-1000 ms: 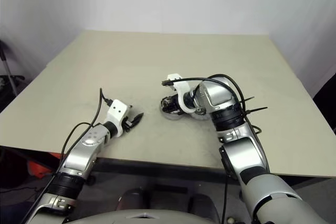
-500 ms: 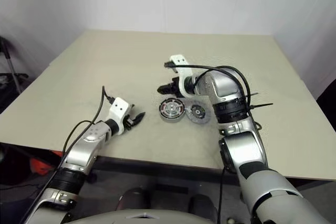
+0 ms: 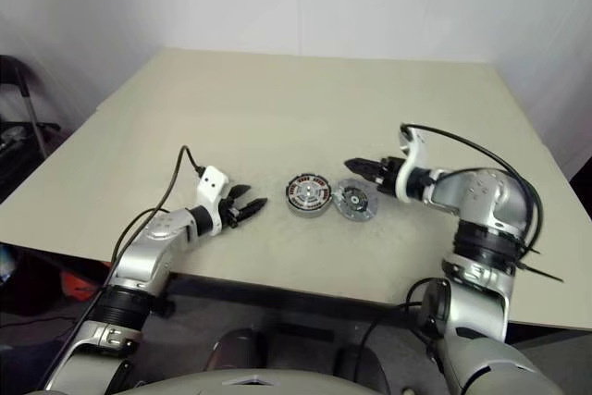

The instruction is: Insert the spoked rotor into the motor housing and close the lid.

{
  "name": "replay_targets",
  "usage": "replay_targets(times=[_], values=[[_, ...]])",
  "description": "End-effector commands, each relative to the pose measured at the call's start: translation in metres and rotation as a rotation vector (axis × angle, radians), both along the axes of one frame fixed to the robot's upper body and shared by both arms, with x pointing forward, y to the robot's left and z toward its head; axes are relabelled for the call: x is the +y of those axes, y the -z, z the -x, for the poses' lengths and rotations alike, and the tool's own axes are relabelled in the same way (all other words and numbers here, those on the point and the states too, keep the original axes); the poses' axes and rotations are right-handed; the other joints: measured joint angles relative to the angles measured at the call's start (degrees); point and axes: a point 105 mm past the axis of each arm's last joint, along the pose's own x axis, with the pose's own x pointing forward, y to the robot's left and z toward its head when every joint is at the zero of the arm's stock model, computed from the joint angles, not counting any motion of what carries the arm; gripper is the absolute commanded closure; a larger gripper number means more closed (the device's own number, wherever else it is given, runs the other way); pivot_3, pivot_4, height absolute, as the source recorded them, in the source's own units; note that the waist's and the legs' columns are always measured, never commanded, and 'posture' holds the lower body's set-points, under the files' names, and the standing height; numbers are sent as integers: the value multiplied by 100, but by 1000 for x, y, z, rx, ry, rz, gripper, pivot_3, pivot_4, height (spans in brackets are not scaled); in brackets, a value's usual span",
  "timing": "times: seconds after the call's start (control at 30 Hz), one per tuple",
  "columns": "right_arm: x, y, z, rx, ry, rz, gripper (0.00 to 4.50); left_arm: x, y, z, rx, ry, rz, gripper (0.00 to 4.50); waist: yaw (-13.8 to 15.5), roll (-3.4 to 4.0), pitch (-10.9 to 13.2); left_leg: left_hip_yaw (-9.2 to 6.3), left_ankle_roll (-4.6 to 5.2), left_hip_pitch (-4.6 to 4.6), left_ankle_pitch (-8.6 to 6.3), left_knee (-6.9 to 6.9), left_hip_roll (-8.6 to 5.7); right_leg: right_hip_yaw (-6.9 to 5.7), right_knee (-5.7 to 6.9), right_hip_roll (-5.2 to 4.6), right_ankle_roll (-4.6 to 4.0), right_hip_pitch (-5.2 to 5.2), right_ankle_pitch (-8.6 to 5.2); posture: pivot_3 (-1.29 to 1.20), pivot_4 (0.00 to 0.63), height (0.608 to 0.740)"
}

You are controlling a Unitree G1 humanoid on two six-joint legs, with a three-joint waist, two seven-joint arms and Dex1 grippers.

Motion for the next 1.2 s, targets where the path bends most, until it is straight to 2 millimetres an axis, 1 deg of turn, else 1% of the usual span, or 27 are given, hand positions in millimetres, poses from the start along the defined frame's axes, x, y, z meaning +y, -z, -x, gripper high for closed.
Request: replay_targets(times=[0.03,0.07,0.13,0.2,0.27,0.47,0.8,0.9,1.03,1.07,1.1,1.13,1.17,1.2], values=[[-26,7,9,7,91,43,1931,-4,-20,-5,-42,21,63,1377,13,0,0,0,-1,2,1,1,0,0,0,-1,-1,4,-1,0,0,740],[-31,12,12,21,111,57,1931,-3,-21,-5,-42,22,65,1377,22,0,0,0,-2,7,1,1,0,0,-1,-1,-1,10,-1,0,0,740],[-41,22,23,45,132,64,1931,-3,-19,-5,-41,24,49,1377,34,1,-1,0,-3,15,2,2,-1,0,-2,-2,1,20,-3,0,0,740],[-42,30,31,70,138,62,1931,-3,-17,-4,-37,27,38,1377,49,1,-1,-1,-3,19,2,2,0,0,-4,-2,7,24,-6,0,0,740],[-38,34,36,79,127,61,1931,-4,-16,-3,-34,30,36,1377,49,4,-3,-1,-3,18,2,1,0,0,-5,-2,29,23,-18,0,0,740],[-30,43,37,97,131,51,1931,-2,-17,-9,-52,17,4,1377,78,5,-3,-1,-3,19,2,1,0,0,-5,-2,28,24,-18,0,0,740],[-4,58,45,177,85,16,1931,3,-15,-9,-49,-2,-15,1377,63,3,-6,-2,-3,25,2,-3,3,0,-6,-1,9,26,-7,0,0,740],[-2,63,48,196,84,14,1931,4,-13,-8,-48,-5,-17,1377,54,0,-9,-2,-3,32,2,-6,3,0,-7,-1,26,32,-17,0,0,740],[1,61,45,193,86,1,1931,4,-11,-7,-45,-8,-24,1377,31,0,-10,-2,-4,55,2,-15,3,0,-14,-1,40,53,-27,0,0,740],[2,61,44,192,85,-5,1592,4,-10,-7,-46,-8,-27,1377,20,0,-10,-2,-4,61,2,-17,3,0,-15,-1,41,59,-28,0,0,740],[3,61,44,190,82,-9,1428,4,-10,-7,-47,-9,-30,1377,2,-1,-10,-2,-4,66,2,-17,3,0,-16,-1,42,63,-28,0,0,740],[4,61,45,190,75,-7,1053,4,-10,-7,-48,-10,-31,1377,-14,-2,-10,-2,-4,72,2,-18,3,0,-18,-1,42,68,-29,0,0,740],[5,62,47,193,70,-1,805,4,-10,-8,-49,-10,-32,1377,-26,-2,-11,-2,-4,78,2,-19,3,0,-20,-1,43,74,-29,0,0,740],[5,64,50,198,63,8,386,4,-10,-8,-50,-11,-32,1377,-32,-2,-11,-2,-4,86,2,-20,3,0,-22,-1,43,82,-29,0,0,740]])
